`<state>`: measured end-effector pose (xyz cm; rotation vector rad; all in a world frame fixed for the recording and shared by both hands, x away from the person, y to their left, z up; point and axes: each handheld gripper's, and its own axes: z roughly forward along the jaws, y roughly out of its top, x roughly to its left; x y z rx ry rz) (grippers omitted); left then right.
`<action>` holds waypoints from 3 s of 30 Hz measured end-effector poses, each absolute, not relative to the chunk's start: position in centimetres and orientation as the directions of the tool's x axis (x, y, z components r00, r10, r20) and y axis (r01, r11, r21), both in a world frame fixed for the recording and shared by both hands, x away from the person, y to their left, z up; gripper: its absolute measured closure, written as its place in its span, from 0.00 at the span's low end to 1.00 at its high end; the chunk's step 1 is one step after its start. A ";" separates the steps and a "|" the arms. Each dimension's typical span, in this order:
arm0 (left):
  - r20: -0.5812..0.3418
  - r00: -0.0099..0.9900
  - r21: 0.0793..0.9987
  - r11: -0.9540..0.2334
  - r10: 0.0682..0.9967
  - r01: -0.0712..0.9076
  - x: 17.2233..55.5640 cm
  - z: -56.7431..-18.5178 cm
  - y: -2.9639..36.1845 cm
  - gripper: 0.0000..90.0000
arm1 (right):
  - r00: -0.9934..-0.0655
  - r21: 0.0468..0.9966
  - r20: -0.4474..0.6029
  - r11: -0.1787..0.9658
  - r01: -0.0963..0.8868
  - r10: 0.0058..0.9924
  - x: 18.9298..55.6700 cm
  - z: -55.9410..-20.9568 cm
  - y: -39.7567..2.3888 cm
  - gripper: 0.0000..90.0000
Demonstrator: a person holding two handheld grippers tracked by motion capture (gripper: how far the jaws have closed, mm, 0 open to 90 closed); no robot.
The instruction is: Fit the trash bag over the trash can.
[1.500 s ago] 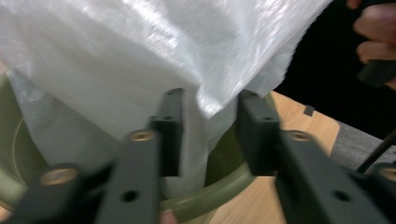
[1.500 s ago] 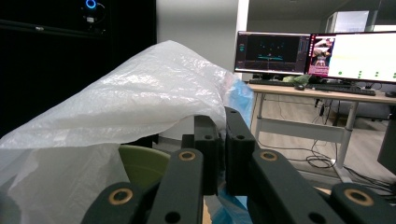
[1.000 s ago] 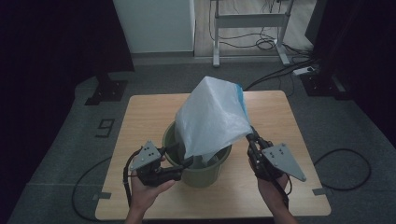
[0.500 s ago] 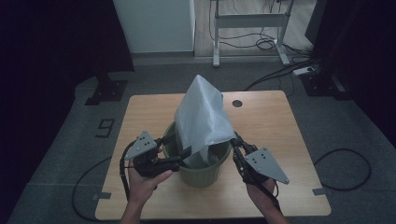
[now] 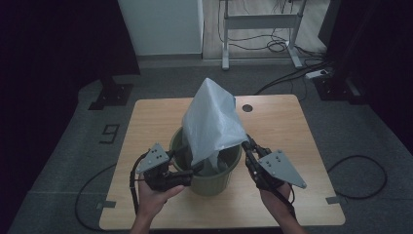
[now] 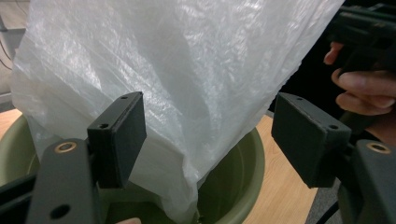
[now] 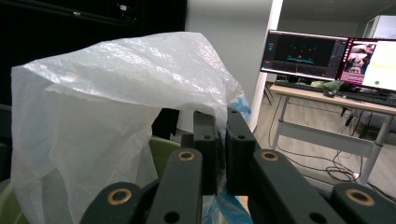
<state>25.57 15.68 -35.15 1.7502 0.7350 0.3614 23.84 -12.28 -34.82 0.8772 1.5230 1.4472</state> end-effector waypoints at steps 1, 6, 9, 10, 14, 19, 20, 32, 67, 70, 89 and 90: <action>-0.120 0.750 0.945 -0.157 0.650 0.287 25.6 -35.2 15.6 0.31 | -0.405 0.994 -0.106 0.090 -0.060 0.908 23.8 -34.8 -12.3 0.94; -0.097 0.741 0.947 -0.167 0.665 0.274 26.1 -35.0 15.3 0.47 | -0.411 0.994 -0.110 0.091 -0.067 0.905 23.8 -34.5 -12.1 0.93; -0.094 0.752 0.948 -0.172 0.653 0.267 26.5 -34.9 15.2 0.69 | -0.414 0.992 -0.119 0.092 -0.085 0.902 23.7 -33.8 -11.9 0.92; -0.096 0.758 0.947 -0.175 0.646 0.269 26.7 -34.9 15.3 0.74 | -0.414 0.992 -0.122 0.093 -0.090 0.902 23.7 -33.7 -11.9 0.92; -0.112 0.765 0.950 -0.159 0.634 0.270 26.9 -34.9 15.6 0.93 | -0.422 0.990 -0.128 0.092 -0.105 0.897 23.6 -33.1 -11.8 0.91; -0.127 0.760 0.950 -0.141 0.638 0.277 27.0 -35.3 16.5 1.00 | -0.454 0.987 -0.141 0.092 -0.129 0.880 23.3 -32.5 -11.4 0.91; -0.131 0.757 0.950 -0.137 0.640 0.280 27.0 -35.4 16.6 1.00 | -0.454 0.987 -0.141 0.092 -0.129 0.880 23.3 -32.5 -11.4 0.91; -0.155 0.695 0.939 -0.114 0.702 0.326 26.8 -36.6 19.6 1.00 | -0.589 0.996 -0.082 0.079 -0.031 0.804 23.1 -35.2 -10.8 0.59; -0.171 0.725 0.919 -0.158 0.667 0.362 25.2 -38.8 20.0 0.99 | -0.567 0.992 -0.120 0.116 -0.043 0.815 22.2 -36.0 -10.7 0.97; -0.155 0.723 0.930 -0.148 0.673 0.336 24.9 -38.4 19.8 0.71 | -0.567 0.991 -0.128 0.120 -0.050 0.814 22.3 -35.6 -10.7 0.97; -0.217 0.776 0.922 -0.137 0.592 0.362 27.1 -34.7 17.6 0.34 | -0.601 0.993 -0.093 0.116 -0.001 0.794 23.5 -36.7 -10.3 0.98; -0.219 0.777 0.921 -0.138 0.591 0.364 27.3 -34.7 17.5 0.34 | -0.602 0.992 -0.105 0.127 -0.006 0.791 23.6 -36.8 -10.0 0.98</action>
